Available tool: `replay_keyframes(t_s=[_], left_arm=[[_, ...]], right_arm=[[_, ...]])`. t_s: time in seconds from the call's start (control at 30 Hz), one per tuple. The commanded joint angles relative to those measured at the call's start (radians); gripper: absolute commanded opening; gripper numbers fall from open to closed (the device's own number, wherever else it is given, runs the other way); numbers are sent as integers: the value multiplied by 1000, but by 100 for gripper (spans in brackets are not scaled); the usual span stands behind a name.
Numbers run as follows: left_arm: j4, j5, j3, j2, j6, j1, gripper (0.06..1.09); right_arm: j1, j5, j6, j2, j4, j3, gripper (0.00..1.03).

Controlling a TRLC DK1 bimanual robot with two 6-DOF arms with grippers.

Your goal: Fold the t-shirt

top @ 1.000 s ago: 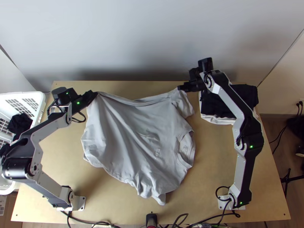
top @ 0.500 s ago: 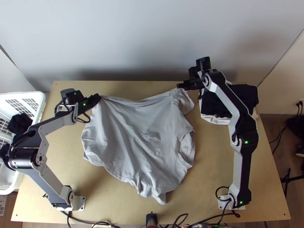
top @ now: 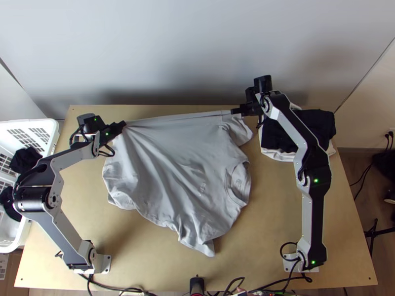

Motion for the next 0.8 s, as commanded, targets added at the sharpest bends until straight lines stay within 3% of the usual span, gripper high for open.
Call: replay_keyframes(t_s=[0.0,0.7,0.77], left_arm=[[3,-34,23,25,33,11,9],[3,-32,3,13,43,-43,9],[3,-32,2,13,43,-43,9]], right_arm=[[2,38,-15,38,23,6,3],[110,40,-22,76,21,55,3],[121,40,-20,83,21,72,10]])
